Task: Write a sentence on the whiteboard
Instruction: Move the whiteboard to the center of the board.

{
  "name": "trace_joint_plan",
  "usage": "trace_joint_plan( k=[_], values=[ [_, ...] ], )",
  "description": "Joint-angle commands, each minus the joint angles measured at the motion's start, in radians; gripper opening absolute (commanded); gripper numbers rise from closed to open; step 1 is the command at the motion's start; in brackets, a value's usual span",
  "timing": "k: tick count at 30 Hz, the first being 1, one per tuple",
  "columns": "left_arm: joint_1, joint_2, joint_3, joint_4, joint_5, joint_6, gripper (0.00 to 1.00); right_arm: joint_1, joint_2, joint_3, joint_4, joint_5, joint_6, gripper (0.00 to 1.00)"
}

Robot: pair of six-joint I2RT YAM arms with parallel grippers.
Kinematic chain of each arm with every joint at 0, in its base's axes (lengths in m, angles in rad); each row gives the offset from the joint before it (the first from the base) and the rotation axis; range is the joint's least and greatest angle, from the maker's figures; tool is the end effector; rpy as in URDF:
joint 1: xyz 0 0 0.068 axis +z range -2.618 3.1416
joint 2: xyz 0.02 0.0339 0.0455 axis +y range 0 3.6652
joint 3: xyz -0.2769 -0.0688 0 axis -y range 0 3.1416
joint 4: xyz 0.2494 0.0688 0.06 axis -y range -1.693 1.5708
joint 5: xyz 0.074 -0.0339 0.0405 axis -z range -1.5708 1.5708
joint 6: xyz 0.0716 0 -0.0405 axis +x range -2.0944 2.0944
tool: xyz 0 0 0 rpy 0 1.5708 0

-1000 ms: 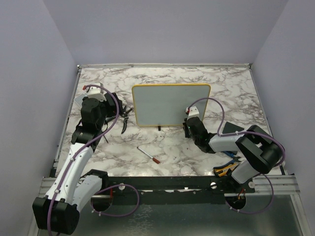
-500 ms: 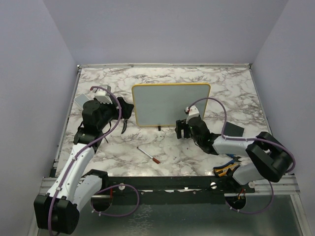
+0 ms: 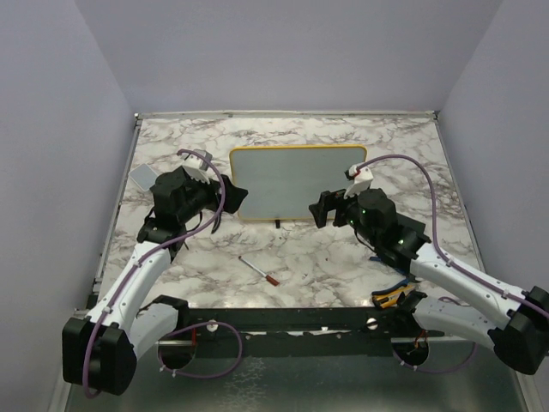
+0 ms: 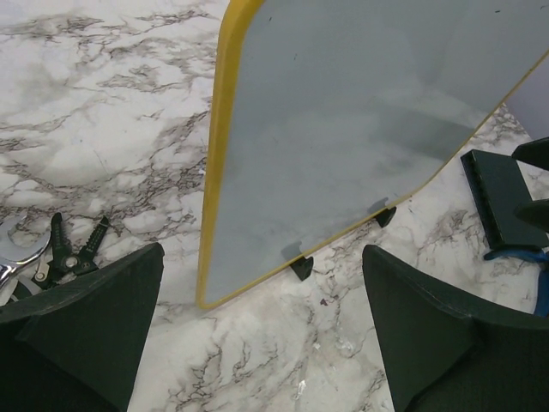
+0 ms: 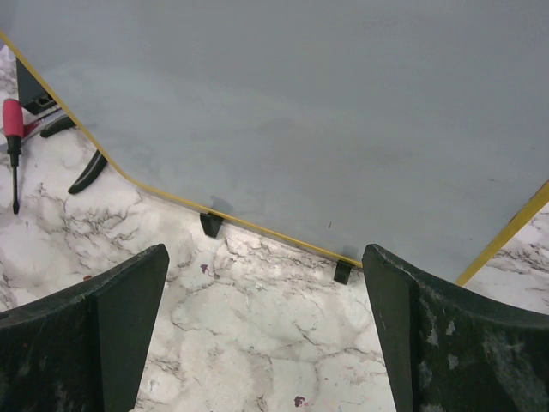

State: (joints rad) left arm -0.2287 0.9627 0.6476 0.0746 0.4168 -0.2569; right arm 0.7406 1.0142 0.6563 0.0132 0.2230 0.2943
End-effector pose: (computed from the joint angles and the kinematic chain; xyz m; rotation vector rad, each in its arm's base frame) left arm 0.2398 -0.0856 0.2873 0.2769 1.8286 -0.7186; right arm 0.2053 0.1662 0.2688 -0.2790 1.9163 0.4839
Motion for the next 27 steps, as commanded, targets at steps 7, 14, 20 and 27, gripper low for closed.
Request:
trace_joint_plan(
  k=[7, 14, 20, 27],
  values=[
    [-0.081, 0.113, 0.048, 0.028, -0.075, 0.064, 0.99, 0.004, -0.075, 0.053, -0.115, 0.043, -0.028, 0.99],
    [-0.146, 0.174, 0.077, 0.028, -0.106, 0.095, 0.99, 0.004, -0.128, 0.003, -0.071, 0.034, -0.015, 0.99],
    [-0.172, 0.195, 0.079, 0.033, -0.099, 0.097, 0.99, 0.003, -0.126, -0.014, -0.062, 0.038, -0.021, 0.99],
    [-0.225, 0.213, 0.09, 0.053, -0.098, 0.09, 0.99, 0.004, -0.107, -0.015, -0.047, 0.024, -0.011, 0.99]
  ],
)
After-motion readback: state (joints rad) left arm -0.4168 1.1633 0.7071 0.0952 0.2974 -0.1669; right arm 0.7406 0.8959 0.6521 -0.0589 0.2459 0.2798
